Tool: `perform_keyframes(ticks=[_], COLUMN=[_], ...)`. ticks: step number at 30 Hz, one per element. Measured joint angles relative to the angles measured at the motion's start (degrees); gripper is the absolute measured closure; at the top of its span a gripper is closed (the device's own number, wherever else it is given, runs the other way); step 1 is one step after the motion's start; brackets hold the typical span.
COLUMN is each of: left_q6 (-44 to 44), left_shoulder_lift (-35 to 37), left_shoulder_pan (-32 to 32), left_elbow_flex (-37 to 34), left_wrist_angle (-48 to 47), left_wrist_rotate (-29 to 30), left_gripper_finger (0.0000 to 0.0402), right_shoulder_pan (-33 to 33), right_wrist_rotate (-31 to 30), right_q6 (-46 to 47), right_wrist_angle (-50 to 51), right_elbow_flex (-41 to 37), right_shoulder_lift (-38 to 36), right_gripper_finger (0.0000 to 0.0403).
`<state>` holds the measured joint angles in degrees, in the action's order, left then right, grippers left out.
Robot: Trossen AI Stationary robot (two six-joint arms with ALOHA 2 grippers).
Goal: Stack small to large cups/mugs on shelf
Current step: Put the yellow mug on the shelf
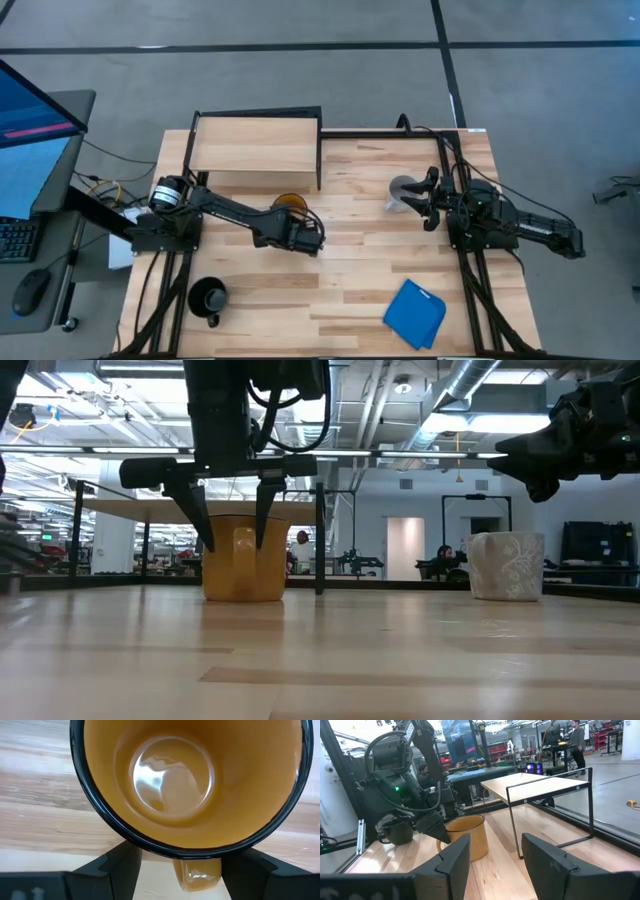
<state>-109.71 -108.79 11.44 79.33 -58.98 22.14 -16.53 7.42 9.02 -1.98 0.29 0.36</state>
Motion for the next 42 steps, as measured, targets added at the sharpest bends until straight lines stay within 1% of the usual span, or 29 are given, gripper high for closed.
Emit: perform_keyframes(ticks=[10, 16, 25, 29, 37, 42], left_q6=[0.04, 2.09, 1.80, 1.05, 1.05, 2.80], left_shoulder_lift=[0.00, 0.00, 0.00, 0.00, 0.00, 0.00], left_shoulder_pan=[-0.02, -0.02, -0.17, -0.20, -0.20, -0.20], left_elbow_flex=[0.00, 0.00, 0.00, 0.00, 0.00, 0.00], left_wrist_angle=[-0.02, 0.09, 0.19, 0.54, 1.84, 1.79], left_wrist_rotate=[0.05, -0.09, -0.69, -1.29, -0.70, -0.62], left_gripper_finger=[0.0170, 0.0170, 0.0174, 0.0192, 0.0248, 0.0275], right_shoulder_pan=[-0.02, -0.02, -0.01, -0.02, -0.01, -0.02], right_wrist_rotate=[0.00, 0.00, 0.00, 0.00, 0.00, 0.00], right_q6=[0.02, 0.02, 0.02, 0.02, 0.02, 0.00], right_wrist_angle=[-0.01, 0.00, 0.00, 0.00, -0.02, -0.02], right_elbow_flex=[0.00, -0.01, -0.01, -0.01, 0.01, -0.01], right_shoulder_lift=[-0.01, -0.01, -0.01, 0.00, 0.00, 0.00], right_gripper_finger=[0.0202, 0.0202, 0.0202, 0.0202, 0.0202, 0.0202])
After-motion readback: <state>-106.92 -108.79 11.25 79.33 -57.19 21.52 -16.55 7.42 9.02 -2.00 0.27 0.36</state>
